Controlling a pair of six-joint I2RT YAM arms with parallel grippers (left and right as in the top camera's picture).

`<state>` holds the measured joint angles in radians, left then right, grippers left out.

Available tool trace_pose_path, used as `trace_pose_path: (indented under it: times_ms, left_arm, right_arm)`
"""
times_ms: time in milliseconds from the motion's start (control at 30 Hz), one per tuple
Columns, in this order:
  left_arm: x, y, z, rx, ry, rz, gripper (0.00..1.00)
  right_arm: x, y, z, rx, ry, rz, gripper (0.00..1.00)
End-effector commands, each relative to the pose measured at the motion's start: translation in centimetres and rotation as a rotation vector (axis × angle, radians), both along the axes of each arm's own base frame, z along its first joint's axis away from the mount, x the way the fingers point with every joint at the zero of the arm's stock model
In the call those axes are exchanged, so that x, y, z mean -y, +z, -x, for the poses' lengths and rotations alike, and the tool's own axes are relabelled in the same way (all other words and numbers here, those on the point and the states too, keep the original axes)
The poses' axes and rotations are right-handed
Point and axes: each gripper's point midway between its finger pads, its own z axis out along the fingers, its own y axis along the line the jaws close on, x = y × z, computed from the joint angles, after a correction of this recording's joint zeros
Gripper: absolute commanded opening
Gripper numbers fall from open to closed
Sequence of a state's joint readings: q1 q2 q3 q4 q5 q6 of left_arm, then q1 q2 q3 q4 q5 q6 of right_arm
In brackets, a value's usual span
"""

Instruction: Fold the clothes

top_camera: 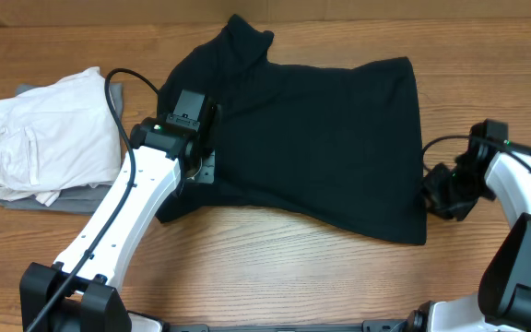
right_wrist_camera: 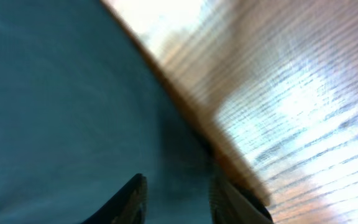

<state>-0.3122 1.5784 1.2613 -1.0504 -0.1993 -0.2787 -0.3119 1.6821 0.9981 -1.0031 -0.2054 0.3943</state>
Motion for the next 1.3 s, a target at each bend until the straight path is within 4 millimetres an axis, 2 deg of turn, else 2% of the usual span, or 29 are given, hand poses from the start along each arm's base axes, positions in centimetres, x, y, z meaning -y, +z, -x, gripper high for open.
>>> trace_pose_path:
  times_ms: [0,133,267,367,500,633,867,1033,1200,1267]
  left_arm:
    - [-0.4,0.3,-0.6,0.01,-0.011,-0.023,0.04]
    - [-0.4,0.3,-0.6,0.009,-0.022,-0.025,0.04]
    - [-0.4,0.3,-0.5,0.004,-0.029,-0.029,0.04]
    - [-0.4,0.3,-0.4,0.0,-0.036,-0.032,0.04]
    - [-0.4,0.2,-0.4,-0.001,-0.036,-0.033,0.04]
    - [-0.4,0.3,-0.6,0.008,-0.036,-0.029,0.04]
    - [-0.2,0.4,-1.0,0.027,-0.036,-0.024,0.06]
    - [-0.2,0.5,-1.3,0.037,-0.035,-0.021,0.07]
    - [-0.2,0.4,-1.2,0.031,-0.043,-0.024,0.08]
    - [-0.2,0.4,-1.1,0.027,-0.046,-0.027,0.08]
  right_arm:
    - [-0.2,-1.0,1.6,-0.037,-0.021,0.001,0.34]
    - [-0.3,-1.3,2.6,-0.07,-0.021,0.001,0.38]
    - [0.8,-1.4,3.0,-0.079,-0.059,0.016,0.37]
    - [1.4,-1.1,3.5,-0.079,-0.112,-0.036,0.29]
    - [1.7,-0.7,4.9,-0.094,-0.148,-0.123,0.29]
    - [0.4,-0.8,5.8,-0.078,-0.144,-0.232,0.33]
    - [-1.1,-2.7,7.2,-0.076,-0.136,-0.269,0.38]
    - [-1.9,-3.9,5.8,0.039,-0.144,-0.31,0.4]
    - [-1.8,-4.2,6.1,0.021,-0.161,-0.295,0.17]
    - [-1.6,-4.0,6.2,0.008,-0.16,-0.289,0.12]
